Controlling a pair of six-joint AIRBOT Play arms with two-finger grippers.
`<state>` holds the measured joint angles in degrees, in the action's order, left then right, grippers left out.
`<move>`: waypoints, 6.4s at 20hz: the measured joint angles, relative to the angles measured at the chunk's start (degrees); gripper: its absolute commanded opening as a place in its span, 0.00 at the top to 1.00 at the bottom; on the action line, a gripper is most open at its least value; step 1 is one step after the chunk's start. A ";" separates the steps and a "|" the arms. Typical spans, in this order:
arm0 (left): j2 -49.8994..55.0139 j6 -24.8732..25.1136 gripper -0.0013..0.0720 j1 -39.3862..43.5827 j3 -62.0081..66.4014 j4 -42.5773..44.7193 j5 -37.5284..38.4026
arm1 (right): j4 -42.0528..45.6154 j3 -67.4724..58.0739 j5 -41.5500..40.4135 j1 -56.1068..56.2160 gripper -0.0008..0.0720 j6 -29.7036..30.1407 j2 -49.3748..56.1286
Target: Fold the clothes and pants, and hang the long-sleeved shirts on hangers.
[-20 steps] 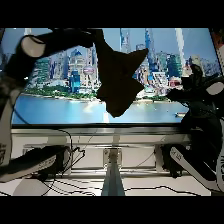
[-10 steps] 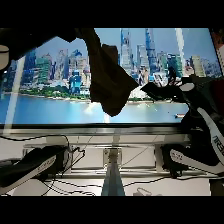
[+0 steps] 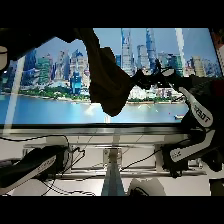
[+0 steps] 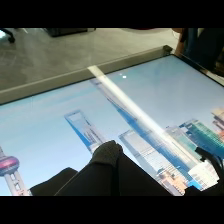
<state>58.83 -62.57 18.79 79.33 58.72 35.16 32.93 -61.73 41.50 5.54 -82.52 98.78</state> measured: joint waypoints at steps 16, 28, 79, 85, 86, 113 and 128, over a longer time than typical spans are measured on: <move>-10.03 -4.15 0.96 -25.16 0.00 2.93 -0.02 | 25.62 -26.45 9.66 -13.97 0.97 -1.77 -25.33; -22.73 -4.55 0.96 -40.46 0.02 2.97 0.04 | 31.69 -32.52 6.97 -17.25 0.97 2.49 -55.74; 9.01 -1.79 0.12 -12.41 -53.13 -28.37 8.79 | 34.32 -7.72 11.76 -17.27 0.97 2.47 -26.73; 15.43 0.11 0.93 -6.54 -48.33 -30.47 4.92 | 34.01 -7.72 12.48 -17.27 0.97 2.47 -26.73; 15.91 0.66 0.96 -6.40 -47.01 -30.45 4.48 | 33.83 -7.72 12.59 -17.27 0.97 2.47 -26.73; -32.28 3.78 0.96 -37.40 -6.10 -21.51 -8.07 | 25.83 -30.08 4.94 -17.31 0.97 2.75 -65.48; 21.49 4.09 0.96 -30.99 -7.82 -21.55 7.98 | 25.49 -28.79 21.24 -15.69 0.97 2.01 -17.66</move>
<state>80.31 -58.48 -12.21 71.50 37.17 43.13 58.41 -90.52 62.74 -10.15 -80.51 81.12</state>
